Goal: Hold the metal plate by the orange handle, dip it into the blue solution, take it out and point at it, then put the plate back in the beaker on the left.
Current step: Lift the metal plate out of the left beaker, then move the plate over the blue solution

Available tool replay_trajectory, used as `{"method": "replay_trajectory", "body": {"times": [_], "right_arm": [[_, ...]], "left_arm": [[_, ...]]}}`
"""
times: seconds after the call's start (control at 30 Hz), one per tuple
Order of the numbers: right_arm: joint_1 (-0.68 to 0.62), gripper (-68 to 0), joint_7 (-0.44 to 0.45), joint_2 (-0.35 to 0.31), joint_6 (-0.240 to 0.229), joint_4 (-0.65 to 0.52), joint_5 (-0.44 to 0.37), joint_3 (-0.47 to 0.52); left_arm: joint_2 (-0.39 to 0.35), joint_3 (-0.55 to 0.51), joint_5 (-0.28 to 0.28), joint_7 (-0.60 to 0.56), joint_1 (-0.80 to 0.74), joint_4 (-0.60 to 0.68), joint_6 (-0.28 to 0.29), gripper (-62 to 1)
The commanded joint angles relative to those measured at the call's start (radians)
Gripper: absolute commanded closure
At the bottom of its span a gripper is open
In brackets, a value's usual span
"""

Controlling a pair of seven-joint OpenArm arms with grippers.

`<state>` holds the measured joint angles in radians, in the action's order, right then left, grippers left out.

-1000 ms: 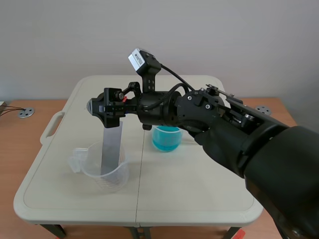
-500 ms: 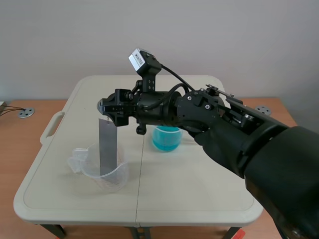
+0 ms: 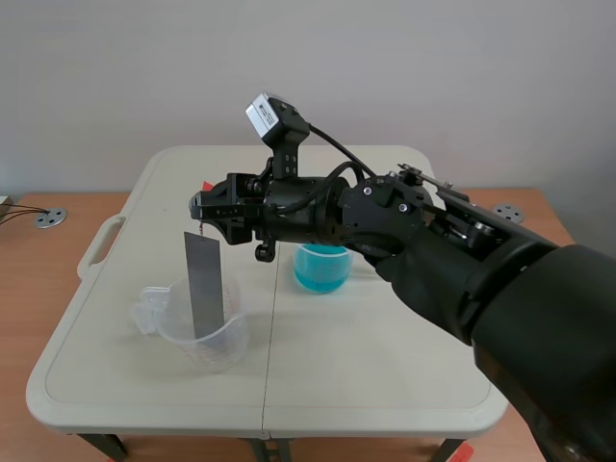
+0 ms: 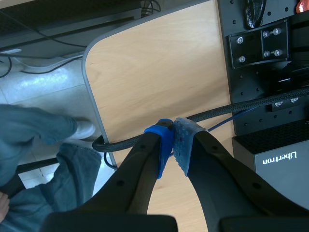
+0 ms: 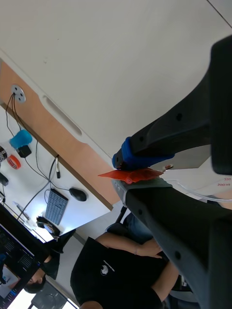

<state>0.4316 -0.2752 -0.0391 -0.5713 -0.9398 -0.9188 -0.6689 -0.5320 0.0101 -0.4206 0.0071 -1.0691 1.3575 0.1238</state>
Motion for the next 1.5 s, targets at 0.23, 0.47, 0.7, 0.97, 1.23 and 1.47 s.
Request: {"method": "replay_trajectory", "body": {"times": [0.23,0.47,0.7,0.97,1.23,1.47], "right_arm": [[0.012,-1.5,0.064,0.011,-0.070,-0.017,0.056,0.000],[-0.038,-1.5,0.110,0.030,-0.131,-0.067,0.162,0.000],[-0.114,-1.5,0.154,0.050,-0.136,-0.158,0.323,0.000],[-0.139,-1.5,0.177,0.050,-0.133,-0.272,0.422,0.000],[-0.144,-1.5,0.158,0.050,-0.125,-0.363,0.470,0.002],[-0.172,-1.5,0.099,0.042,-0.119,-0.472,0.471,0.019]], "left_arm": [[0.003,-0.003,-0.006,-0.009,-0.008,0.017,0.002,-2.7],[0.003,-0.003,-0.006,-0.009,-0.008,0.017,0.002,-2.7],[0.003,-0.003,-0.006,-0.009,-0.008,0.017,0.002,-2.7],[0.003,-0.003,-0.006,-0.010,-0.008,0.017,0.002,-2.7],[0.003,-0.003,-0.006,-0.010,-0.008,0.017,0.002,-2.7],[0.003,-0.003,-0.006,-0.010,-0.008,0.018,0.002,-2.7]]}}
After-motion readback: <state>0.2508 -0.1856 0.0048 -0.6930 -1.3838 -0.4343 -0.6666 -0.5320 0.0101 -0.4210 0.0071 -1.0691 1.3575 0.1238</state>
